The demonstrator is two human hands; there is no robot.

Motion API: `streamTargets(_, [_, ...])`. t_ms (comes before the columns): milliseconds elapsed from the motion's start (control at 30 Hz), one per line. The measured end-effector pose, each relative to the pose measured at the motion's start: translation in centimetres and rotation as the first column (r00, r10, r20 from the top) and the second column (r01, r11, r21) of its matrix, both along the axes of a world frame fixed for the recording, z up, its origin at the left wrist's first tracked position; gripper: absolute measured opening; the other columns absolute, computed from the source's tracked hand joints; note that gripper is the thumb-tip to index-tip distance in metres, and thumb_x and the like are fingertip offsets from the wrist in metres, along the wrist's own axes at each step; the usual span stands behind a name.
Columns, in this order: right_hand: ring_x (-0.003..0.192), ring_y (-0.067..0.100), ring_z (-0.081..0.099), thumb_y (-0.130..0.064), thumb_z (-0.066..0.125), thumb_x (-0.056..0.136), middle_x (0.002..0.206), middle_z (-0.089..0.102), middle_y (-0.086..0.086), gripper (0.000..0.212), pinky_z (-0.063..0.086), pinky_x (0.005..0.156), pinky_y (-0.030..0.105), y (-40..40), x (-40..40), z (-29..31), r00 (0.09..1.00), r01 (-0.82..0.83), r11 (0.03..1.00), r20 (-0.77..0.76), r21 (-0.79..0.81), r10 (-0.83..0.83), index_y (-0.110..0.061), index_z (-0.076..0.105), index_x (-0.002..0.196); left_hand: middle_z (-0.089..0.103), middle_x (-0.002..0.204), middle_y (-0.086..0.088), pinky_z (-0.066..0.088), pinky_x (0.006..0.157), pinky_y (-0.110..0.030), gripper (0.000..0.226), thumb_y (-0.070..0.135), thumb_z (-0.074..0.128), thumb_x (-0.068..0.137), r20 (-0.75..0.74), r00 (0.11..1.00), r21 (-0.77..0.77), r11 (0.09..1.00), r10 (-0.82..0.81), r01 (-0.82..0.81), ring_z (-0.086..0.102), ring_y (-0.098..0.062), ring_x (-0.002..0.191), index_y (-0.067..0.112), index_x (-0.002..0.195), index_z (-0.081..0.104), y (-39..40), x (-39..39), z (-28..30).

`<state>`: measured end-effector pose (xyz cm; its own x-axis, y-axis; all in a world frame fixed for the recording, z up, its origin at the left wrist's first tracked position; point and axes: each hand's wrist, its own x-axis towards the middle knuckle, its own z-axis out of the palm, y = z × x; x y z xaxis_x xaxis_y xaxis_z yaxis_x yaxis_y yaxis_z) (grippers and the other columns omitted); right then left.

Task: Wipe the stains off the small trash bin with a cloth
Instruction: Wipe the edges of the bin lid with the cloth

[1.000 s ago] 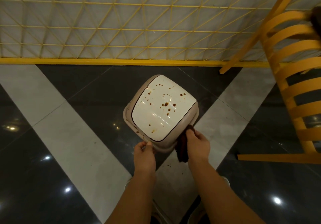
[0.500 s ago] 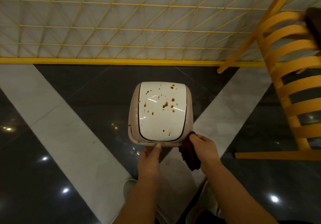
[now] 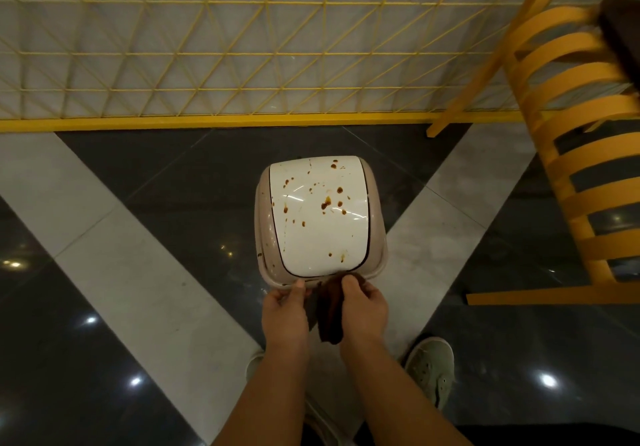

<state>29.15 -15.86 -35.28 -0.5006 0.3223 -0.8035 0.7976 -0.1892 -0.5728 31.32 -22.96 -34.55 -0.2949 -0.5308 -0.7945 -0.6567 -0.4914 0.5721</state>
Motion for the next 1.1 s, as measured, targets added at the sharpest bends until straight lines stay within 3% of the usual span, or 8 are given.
streamTargets(200, [0.099, 0.026, 0.062, -0.021, 0.068, 0.086, 0.109, 0.064, 0.006, 0.038, 0.053, 0.092, 0.043, 3.0, -2.2, -0.2, 0.997, -0.078, 0.996, -0.020, 0.050, 0.079, -0.022, 0.052, 0.120, 0.056, 0.100, 0.003, 0.038, 0.107, -0.045, 0.018, 0.026, 0.061, 0.091, -0.009, 1.000, 0.043, 0.999, -0.023, 0.024, 0.053, -0.022, 0.109, 0.022, 0.103, 0.048, 0.3, -0.1, 0.1])
streamTargets(300, [0.100, 0.023, 0.063, -0.021, 0.066, 0.088, 0.106, 0.067, 0.002, 0.023, 0.052, 0.093, 0.043, 2.5, -1.1, -0.5, 0.998, -0.028, 0.999, -0.059, 0.031, 0.030, -0.023, 0.061, 0.110, 0.057, 0.092, 0.006, 0.038, 0.106, -0.045, 0.019, 0.027, 0.061, 0.091, -0.022, 1.000, 0.040, 0.999, -0.022, 0.023, 0.052, -0.020, 0.104, 0.022, 0.104, 0.049, 0.5, -0.1, -0.3])
streamTargets(367, [0.093, 0.020, 0.065, -0.019, 0.064, 0.089, 0.097, 0.071, 0.000, 0.008, 0.053, 0.091, 0.042, 1.2, 0.3, -0.6, 0.995, -0.053, 0.998, -0.082, 0.021, 0.054, -0.023, 0.068, 0.095, 0.060, 0.098, 0.001, 0.042, 0.103, -0.044, 0.018, 0.028, 0.061, 0.091, -0.017, 1.000, 0.044, 0.999, -0.019, 0.020, 0.055, -0.023, 0.104, 0.018, 0.103, 0.052, 0.6, 0.1, -0.6])
streamTargets(500, [0.093, 0.022, 0.066, -0.020, 0.068, 0.087, 0.102, 0.070, 0.005, 0.018, 0.056, 0.088, 0.043, -0.6, 1.5, -0.6, 0.991, -0.122, 0.992, -0.051, -0.006, 0.122, -0.016, 0.066, 0.104, 0.064, 0.107, -0.006, 0.049, 0.097, -0.044, 0.017, 0.033, 0.063, 0.088, 0.005, 1.000, 0.071, 0.997, -0.027, 0.026, 0.060, -0.027, 0.101, 0.019, 0.095, 0.058, 0.6, 0.4, -0.9])
streamTargets(700, [0.085, 0.016, 0.061, -0.020, 0.068, 0.087, 0.093, 0.065, -0.002, 0.012, 0.051, 0.080, 0.031, 2.9, -1.7, 0.4, 0.994, 0.071, 0.997, -0.086, 0.014, -0.070, -0.021, 0.063, 0.098, 0.057, 0.108, -0.001, 0.040, 0.098, -0.037, 0.033, 0.027, 0.064, 0.089, -0.031, 0.998, 0.092, 0.994, -0.050, 0.053, 0.050, -0.018, 0.099, 0.014, 0.118, 0.059, 0.9, 0.4, -0.7])
streamTargets(833, [0.099, 0.023, 0.060, -0.022, 0.069, 0.087, 0.099, 0.064, 0.000, 0.014, 0.051, 0.093, 0.040, 0.9, -0.2, 0.1, 0.997, -0.030, 1.000, -0.074, 0.008, 0.031, -0.022, 0.060, 0.098, 0.066, 0.117, -0.010, 0.045, 0.101, -0.041, 0.029, 0.023, 0.065, 0.088, -0.036, 0.999, 0.139, 0.990, -0.034, 0.038, 0.059, -0.026, 0.104, 0.012, 0.115, 0.064, 1.3, 0.4, -0.5])
streamTargets(1000, [0.098, 0.026, 0.062, -0.027, 0.075, 0.081, 0.105, 0.066, 0.006, 0.027, 0.054, 0.089, 0.041, 1.7, -0.6, 0.0, 0.974, -0.221, 0.972, -0.034, 0.075, 0.224, -0.017, 0.061, 0.103, 0.065, 0.110, -0.006, 0.045, 0.094, -0.035, 0.030, 0.023, 0.064, 0.089, -0.032, 0.999, 0.161, 0.986, -0.029, 0.033, 0.058, -0.023, 0.098, 0.010, 0.116, 0.063, 0.9, 0.5, -0.8])
streamTargets(1100, [0.100, 0.028, 0.062, -0.028, 0.074, 0.082, 0.105, 0.066, 0.004, 0.019, 0.053, 0.092, 0.045, 3.1, -2.1, -0.2, 0.994, -0.093, 0.991, -0.053, 0.096, 0.099, -0.024, 0.060, 0.094, 0.057, 0.104, 0.001, 0.039, 0.095, -0.034, 0.036, 0.023, 0.064, 0.089, -0.038, 0.999, 0.126, 0.991, -0.032, 0.037, 0.050, -0.018, 0.099, 0.012, 0.123, 0.060, 1.0, 0.4, -0.7])
